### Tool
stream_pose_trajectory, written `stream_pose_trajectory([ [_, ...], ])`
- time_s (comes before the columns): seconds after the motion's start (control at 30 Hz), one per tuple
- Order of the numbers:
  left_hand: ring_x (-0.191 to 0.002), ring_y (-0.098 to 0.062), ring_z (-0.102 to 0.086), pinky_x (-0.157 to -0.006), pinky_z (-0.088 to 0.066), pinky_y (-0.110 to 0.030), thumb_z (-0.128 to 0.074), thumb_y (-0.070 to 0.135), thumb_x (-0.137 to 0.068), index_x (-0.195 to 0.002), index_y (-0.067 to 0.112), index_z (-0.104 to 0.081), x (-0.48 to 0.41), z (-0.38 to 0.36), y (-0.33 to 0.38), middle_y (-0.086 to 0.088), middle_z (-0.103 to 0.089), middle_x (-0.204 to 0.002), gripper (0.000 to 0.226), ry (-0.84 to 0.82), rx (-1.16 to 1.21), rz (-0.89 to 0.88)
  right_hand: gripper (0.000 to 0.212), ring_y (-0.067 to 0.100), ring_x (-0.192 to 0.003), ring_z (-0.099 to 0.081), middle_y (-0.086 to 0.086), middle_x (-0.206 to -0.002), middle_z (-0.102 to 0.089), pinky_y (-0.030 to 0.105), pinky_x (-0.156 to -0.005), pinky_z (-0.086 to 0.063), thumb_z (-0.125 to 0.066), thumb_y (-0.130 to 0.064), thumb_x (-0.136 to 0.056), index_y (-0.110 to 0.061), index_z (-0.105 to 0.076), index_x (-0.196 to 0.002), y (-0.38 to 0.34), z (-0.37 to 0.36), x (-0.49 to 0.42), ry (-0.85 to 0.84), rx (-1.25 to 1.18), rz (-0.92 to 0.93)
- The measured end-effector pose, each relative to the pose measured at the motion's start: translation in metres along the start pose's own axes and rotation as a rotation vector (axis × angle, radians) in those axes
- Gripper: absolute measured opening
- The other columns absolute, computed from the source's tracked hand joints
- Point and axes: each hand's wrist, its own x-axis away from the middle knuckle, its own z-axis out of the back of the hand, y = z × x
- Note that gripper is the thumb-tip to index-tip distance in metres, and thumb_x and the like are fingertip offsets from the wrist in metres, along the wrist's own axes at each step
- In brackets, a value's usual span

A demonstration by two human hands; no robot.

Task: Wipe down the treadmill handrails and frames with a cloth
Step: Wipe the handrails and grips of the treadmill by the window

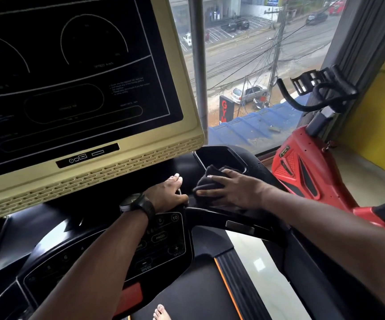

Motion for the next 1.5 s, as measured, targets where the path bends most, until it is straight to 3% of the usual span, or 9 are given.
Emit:
stream_pose_trajectory([
  [0.1,-0.152,-0.009,-0.005,-0.121,-0.012,-0.027,-0.05,0.041,-0.097,-0.158,0.014,-0.016,-0.001,-0.001,-0.001,-0.002,-0.004,-0.166,0.075,-0.008,-0.014,0.004,0.056,0.041,-0.151,-0.024,-0.011,-0.17,0.012,0.066,-0.108,-0.035,-0.052,-0.034,-0.102,-0.048,-0.029,-0.151,-0.001,0.0,0.008,-0.026,0.006,-0.045],
  [0.27,-0.152,-0.009,-0.002,-0.123,-0.011,-0.03,-0.049,0.045,-0.097,-0.158,0.016,-0.013,-0.002,0.0,-0.001,-0.001,-0.001,-0.166,0.077,-0.031,-0.038,0.016,0.046,0.039,-0.154,-0.016,-0.008,-0.167,0.026,0.066,-0.11,-0.034,-0.061,-0.029,-0.097,-0.045,-0.052,-0.139,-0.016,0.013,-0.02,-0.129,0.049,-0.079],
  [0.47,-0.152,-0.013,-0.001,-0.122,-0.012,-0.035,-0.05,0.054,-0.095,-0.158,0.016,-0.013,-0.001,-0.001,-0.001,-0.002,-0.001,-0.166,0.083,-0.025,-0.062,0.037,0.057,0.043,-0.151,-0.024,-0.008,-0.17,0.015,0.07,-0.106,-0.035,-0.047,-0.036,-0.103,-0.048,-0.026,-0.155,-0.003,0.008,0.017,-0.106,0.074,-0.032],
  [0.6,-0.153,-0.013,0.001,-0.122,-0.01,-0.034,-0.05,0.054,-0.095,-0.159,0.016,-0.011,-0.003,-0.001,-0.001,-0.003,0.001,-0.166,0.083,-0.035,-0.075,0.029,0.055,0.043,-0.152,-0.017,-0.006,-0.165,0.03,0.071,-0.106,-0.037,-0.057,-0.029,-0.1,-0.047,-0.038,-0.149,-0.019,0.019,-0.012,-0.192,0.129,-0.113],
  [0.93,-0.152,-0.01,0.002,-0.122,-0.008,-0.034,-0.053,0.054,-0.093,-0.158,0.019,-0.013,0.001,0.0,-0.002,0.0,0.0,-0.166,0.084,-0.045,-0.017,0.036,0.054,0.04,-0.155,-0.008,-0.013,-0.167,0.022,0.073,-0.107,-0.03,-0.034,-0.029,-0.108,-0.046,-0.022,-0.158,-0.025,0.036,0.028,-0.388,0.039,-0.164],
  [1.1,-0.152,-0.011,0.001,-0.122,-0.008,-0.035,-0.051,0.054,-0.095,-0.158,0.018,-0.014,0.007,0.002,0.0,-0.001,0.0,-0.166,0.082,-0.056,-0.026,0.033,0.039,0.038,-0.155,-0.012,-0.016,-0.169,0.006,0.068,-0.108,-0.03,-0.043,-0.017,-0.104,-0.029,-0.063,-0.136,-0.033,0.049,0.047,-0.459,-0.125,-0.316],
  [1.23,-0.152,-0.012,0.0,-0.121,-0.009,-0.034,-0.05,0.052,-0.096,-0.158,0.017,-0.014,0.007,0.003,0.002,-0.002,0.0,-0.166,0.081,-0.06,-0.031,0.03,0.037,0.038,-0.155,-0.012,-0.017,-0.169,-0.002,0.067,-0.105,-0.031,-0.043,-0.018,-0.103,-0.028,-0.069,-0.126,-0.034,0.056,0.046,-0.467,-0.171,-0.328],
  [1.33,-0.152,-0.012,-0.001,-0.122,-0.01,-0.034,-0.051,0.052,-0.095,-0.158,0.016,-0.016,0.007,0.003,0.003,-0.003,-0.002,-0.166,0.081,-0.047,-0.035,0.029,0.041,0.042,-0.155,-0.006,-0.013,-0.17,0.007,0.071,-0.105,-0.031,-0.044,-0.016,-0.104,-0.029,-0.06,-0.139,-0.033,0.051,0.043,-0.445,-0.12,-0.305],
  [1.5,-0.152,-0.012,-0.001,-0.123,-0.01,-0.036,-0.051,0.053,-0.095,-0.158,0.016,-0.015,0.007,0.004,0.003,-0.003,-0.001,-0.166,0.081,-0.053,-0.045,0.028,0.059,0.045,-0.153,0.01,-0.01,-0.164,0.031,0.074,-0.106,-0.028,-0.034,-0.028,-0.109,-0.042,-0.01,-0.161,-0.03,0.037,0.022,-0.467,0.119,-0.143],
])
